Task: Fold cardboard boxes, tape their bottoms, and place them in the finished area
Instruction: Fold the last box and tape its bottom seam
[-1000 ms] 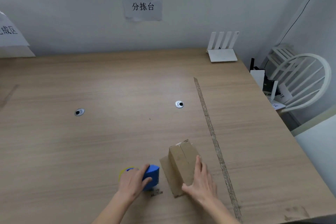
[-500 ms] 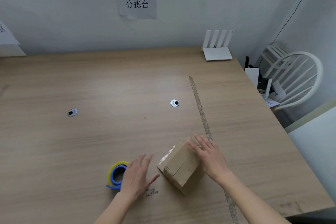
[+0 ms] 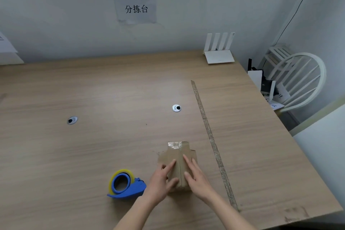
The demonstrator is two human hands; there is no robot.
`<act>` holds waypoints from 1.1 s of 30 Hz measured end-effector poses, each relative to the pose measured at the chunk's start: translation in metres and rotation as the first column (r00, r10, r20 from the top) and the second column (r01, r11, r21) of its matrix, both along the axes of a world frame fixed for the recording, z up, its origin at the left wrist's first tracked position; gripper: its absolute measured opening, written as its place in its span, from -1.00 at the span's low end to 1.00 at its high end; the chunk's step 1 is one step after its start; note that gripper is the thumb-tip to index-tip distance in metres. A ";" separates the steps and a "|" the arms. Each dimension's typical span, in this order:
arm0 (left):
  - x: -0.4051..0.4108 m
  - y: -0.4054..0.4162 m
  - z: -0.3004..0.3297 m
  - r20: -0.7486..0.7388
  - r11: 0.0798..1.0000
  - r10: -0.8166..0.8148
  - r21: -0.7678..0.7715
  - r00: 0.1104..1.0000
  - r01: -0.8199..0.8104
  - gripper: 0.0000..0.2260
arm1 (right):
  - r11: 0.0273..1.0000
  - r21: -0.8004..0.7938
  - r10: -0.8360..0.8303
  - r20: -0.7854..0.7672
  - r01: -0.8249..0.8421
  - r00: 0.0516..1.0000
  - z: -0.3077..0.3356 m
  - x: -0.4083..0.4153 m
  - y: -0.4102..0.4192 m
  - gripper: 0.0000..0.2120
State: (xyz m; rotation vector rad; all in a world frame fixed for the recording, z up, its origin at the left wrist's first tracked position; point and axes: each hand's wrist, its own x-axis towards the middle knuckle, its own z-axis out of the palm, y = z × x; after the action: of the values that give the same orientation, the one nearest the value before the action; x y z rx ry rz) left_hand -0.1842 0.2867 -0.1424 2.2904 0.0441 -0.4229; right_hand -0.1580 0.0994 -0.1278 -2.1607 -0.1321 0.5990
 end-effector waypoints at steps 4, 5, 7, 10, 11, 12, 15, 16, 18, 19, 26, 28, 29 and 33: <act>-0.003 0.006 -0.003 -0.021 1.000 -0.002 0.012 1.000 0.003 -0.36 | 0.996 -0.066 0.060 0.016 -0.059 0.998 -0.009 0.007 0.007 -0.40; -0.004 0.007 -0.003 -0.021 0.999 -0.015 0.031 1.000 0.015 -0.36 | 0.995 -0.082 0.061 0.017 -0.059 0.998 -0.012 0.007 0.008 -0.40; -0.008 0.011 -0.003 0.002 0.997 -0.010 0.080 1.000 0.010 -0.39 | 0.995 -0.091 0.051 0.019 -0.049 0.999 -0.014 0.006 0.009 -0.41; -0.016 0.028 -0.001 0.089 0.980 0.067 0.183 0.994 -0.082 -0.41 | 0.996 -0.074 0.045 0.036 -0.042 0.998 -0.010 0.006 0.010 -0.41; -0.021 0.037 -0.002 0.113 0.970 0.099 0.212 0.989 -0.122 -0.39 | 0.997 -0.064 0.040 0.052 -0.037 0.998 -0.008 0.006 0.009 -0.42; -0.027 0.047 -0.005 0.132 0.957 0.127 0.246 0.983 -0.156 -0.37 | 0.998 -0.058 0.031 0.070 -0.027 0.997 -0.006 0.006 0.009 -0.43; -0.044 0.078 -0.021 0.118 0.898 0.173 0.389 0.978 -0.205 -0.24 | 0.998 -0.067 -0.010 0.133 0.019 0.991 0.000 0.005 0.007 -0.47; -0.049 0.086 -0.027 0.074 0.877 0.182 0.439 0.980 -0.196 -0.18 | 0.997 -0.074 -0.019 0.151 0.030 0.988 0.001 0.004 0.006 -0.48; -0.056 0.097 -0.040 -0.022 0.843 0.186 0.518 0.982 -0.149 -0.11 | 0.995 -0.089 -0.030 0.179 0.047 0.983 0.002 0.001 0.005 -0.48; -0.057 0.101 -0.044 -0.055 0.831 0.188 0.541 0.981 -0.128 -0.12 | 0.994 -0.093 -0.035 0.189 0.053 0.981 0.002 0.000 0.005 -0.48; -0.052 0.114 -0.037 -0.101 0.905 0.104 0.422 0.989 -0.052 -0.37 | 0.987 -0.143 -0.025 0.338 0.078 0.941 0.013 -0.005 0.015 -0.49; -0.052 0.120 -0.020 -0.043 0.969 0.107 0.227 0.993 -0.095 -0.41 | 0.993 -0.110 0.013 0.416 0.036 0.909 0.023 0.000 0.031 -0.55; -0.051 0.122 -0.009 -0.013 0.983 0.103 0.151 0.995 -0.100 -0.42 | 0.997 -0.071 0.040 0.407 -0.012 0.913 0.028 0.004 0.042 -0.60; -0.041 0.129 0.032 0.086 0.994 0.095 0.050 0.992 -0.099 -0.42 | 0.974 0.100 0.195 0.090 -0.204 0.977 0.054 0.011 0.087 -0.69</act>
State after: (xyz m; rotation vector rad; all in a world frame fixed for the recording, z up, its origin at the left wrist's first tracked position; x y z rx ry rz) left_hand -0.2251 0.4157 -0.1101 2.3457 0.1258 -0.2780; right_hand -0.1470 0.1860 -0.0742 -2.0804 -0.4201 0.6051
